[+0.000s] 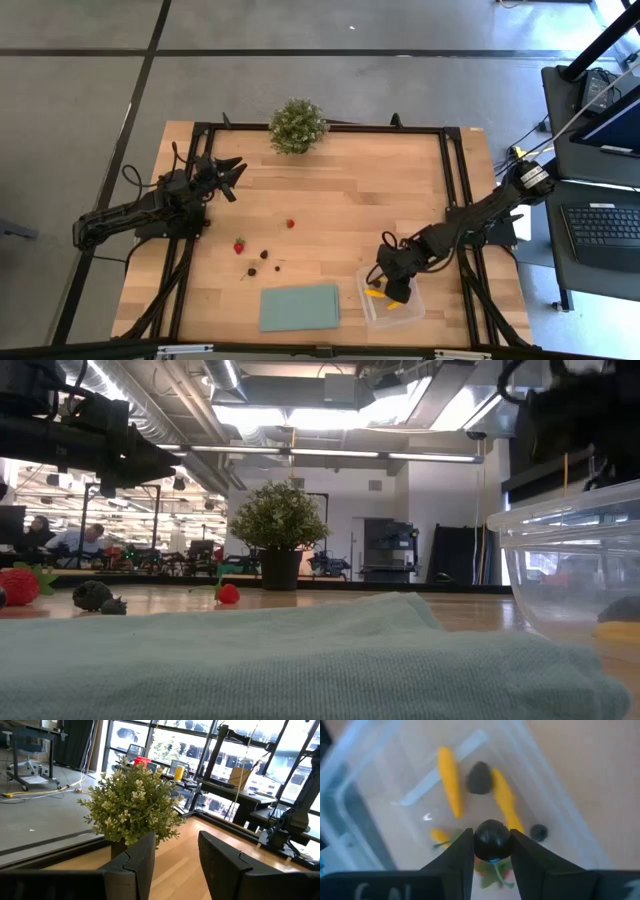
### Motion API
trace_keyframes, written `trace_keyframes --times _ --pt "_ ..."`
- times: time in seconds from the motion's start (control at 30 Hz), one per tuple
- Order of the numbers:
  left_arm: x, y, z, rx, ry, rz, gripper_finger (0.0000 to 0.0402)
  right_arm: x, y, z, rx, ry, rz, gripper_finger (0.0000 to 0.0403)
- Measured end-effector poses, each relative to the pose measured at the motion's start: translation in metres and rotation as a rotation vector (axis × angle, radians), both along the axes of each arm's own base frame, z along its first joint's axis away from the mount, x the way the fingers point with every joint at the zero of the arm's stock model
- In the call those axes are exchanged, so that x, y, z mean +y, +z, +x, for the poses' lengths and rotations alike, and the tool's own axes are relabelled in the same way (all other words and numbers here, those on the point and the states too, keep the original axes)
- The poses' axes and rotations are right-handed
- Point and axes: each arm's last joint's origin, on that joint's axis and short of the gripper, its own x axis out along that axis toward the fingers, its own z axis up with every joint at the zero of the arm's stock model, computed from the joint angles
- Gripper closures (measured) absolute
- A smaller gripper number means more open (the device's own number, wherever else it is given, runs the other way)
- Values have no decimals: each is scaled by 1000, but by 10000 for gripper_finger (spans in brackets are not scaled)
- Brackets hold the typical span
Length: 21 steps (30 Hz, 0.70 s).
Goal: Pick and placing Produce into tupperware
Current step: Put the black cherry into the transparent bin, then put the red strawberry into the transparent bin
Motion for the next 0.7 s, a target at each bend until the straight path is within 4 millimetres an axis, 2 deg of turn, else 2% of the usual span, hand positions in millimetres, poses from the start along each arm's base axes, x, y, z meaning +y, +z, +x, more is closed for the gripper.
trace_keyframes --times 0.13,0.33,0.7 --pt "0 0 0 -1 0 0 259 -3 -8 -5 25 -2 -18 297" --pt "0 0 0 -1 -1 0 259 -4 -9 -5 25 -9 -15 268" --pt "0 0 0 -1 -1 -1 259 -2 -8 -2 -8 -10 5 285"
